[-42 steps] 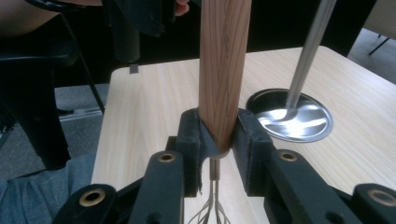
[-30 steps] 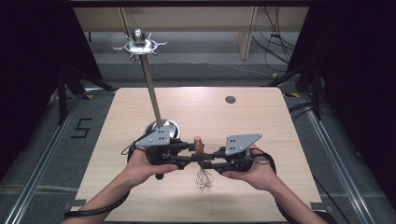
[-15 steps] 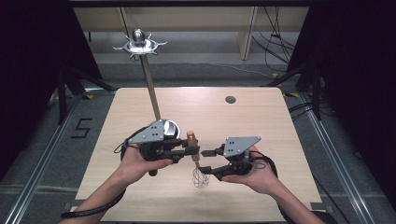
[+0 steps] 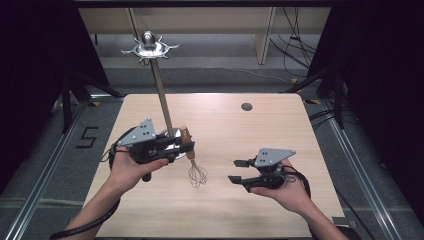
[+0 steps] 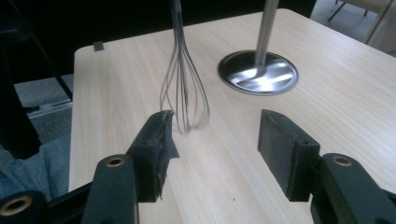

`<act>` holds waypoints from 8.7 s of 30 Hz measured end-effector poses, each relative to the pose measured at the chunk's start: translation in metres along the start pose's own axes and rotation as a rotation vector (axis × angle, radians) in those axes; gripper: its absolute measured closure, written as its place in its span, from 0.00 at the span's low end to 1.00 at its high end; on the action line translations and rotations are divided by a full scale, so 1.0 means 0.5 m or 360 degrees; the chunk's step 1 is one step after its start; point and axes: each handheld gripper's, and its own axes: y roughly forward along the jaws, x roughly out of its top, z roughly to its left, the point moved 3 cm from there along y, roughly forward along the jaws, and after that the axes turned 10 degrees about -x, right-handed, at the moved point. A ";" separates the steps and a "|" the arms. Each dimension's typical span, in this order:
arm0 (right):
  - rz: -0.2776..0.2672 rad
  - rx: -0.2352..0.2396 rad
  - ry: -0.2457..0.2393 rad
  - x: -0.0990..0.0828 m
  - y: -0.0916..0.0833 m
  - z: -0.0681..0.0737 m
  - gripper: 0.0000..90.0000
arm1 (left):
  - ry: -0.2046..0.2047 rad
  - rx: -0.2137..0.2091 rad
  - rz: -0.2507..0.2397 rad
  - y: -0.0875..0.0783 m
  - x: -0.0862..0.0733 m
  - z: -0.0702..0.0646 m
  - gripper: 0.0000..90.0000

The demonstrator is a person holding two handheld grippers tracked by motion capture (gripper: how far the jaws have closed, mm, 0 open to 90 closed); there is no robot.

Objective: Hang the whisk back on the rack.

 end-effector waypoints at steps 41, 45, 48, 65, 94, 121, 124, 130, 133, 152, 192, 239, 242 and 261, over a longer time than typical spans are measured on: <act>0.0053 -0.0123 0.0093 -0.042 -0.008 -0.013 0.49 | -0.0117 0.0313 0.0019 -0.028 0.104 0.078 0.80; 0.0064 -0.0124 0.0097 -0.042 -0.009 -0.013 0.48 | -0.0138 0.0382 0.0008 -0.019 0.116 0.084 0.80; 0.0065 -0.0117 0.0116 -0.042 -0.008 -0.012 0.48 | -0.0158 0.0436 -0.0001 -0.012 0.122 0.088 0.80; 0.0071 -0.0152 0.0145 -0.046 -0.008 -0.012 0.48 | -0.0218 0.0600 -0.0035 0.009 0.156 0.108 0.80; 0.0076 -0.0135 0.0131 -0.047 -0.008 -0.012 0.47 | -0.0242 0.0725 -0.0040 0.015 0.230 0.120 0.80; 0.0097 -0.0136 0.0101 -0.049 -0.007 -0.013 0.46 | -0.0296 0.0777 -0.0046 0.008 0.240 0.145 0.80; 0.0093 -0.0138 0.0105 -0.049 -0.007 -0.012 0.46 | -0.0304 0.0784 -0.0051 0.007 0.239 0.149 0.80; 0.0100 -0.0128 0.0132 -0.050 -0.005 -0.008 0.46 | -0.0317 0.0800 -0.0064 0.000 0.237 0.156 0.79; 0.0095 -0.0127 0.0110 -0.050 -0.004 -0.010 0.45 | -0.0318 0.0807 -0.0067 -0.003 0.235 0.159 0.79; 0.0109 -0.0120 0.0093 -0.052 -0.005 -0.010 0.44 | -0.0286 0.0812 -0.0111 -0.015 0.213 0.166 0.77; 0.0088 -0.0203 0.0185 -0.053 -0.033 -0.034 0.41 | -0.0154 0.0766 -0.0074 -0.086 0.076 0.064 0.51; 0.0102 -0.0254 0.0221 -0.073 -0.047 -0.050 0.39 | -0.0290 0.0921 0.0093 -0.183 -0.190 0.057 0.46; 0.0119 -0.0244 0.0232 -0.074 -0.047 -0.048 0.39 | -0.0318 0.0948 0.0111 -0.191 -0.208 0.065 0.46; 0.0125 -0.0272 0.0234 -0.091 -0.040 -0.054 0.39 | -0.0455 0.1048 0.0255 -0.202 -0.317 0.102 0.46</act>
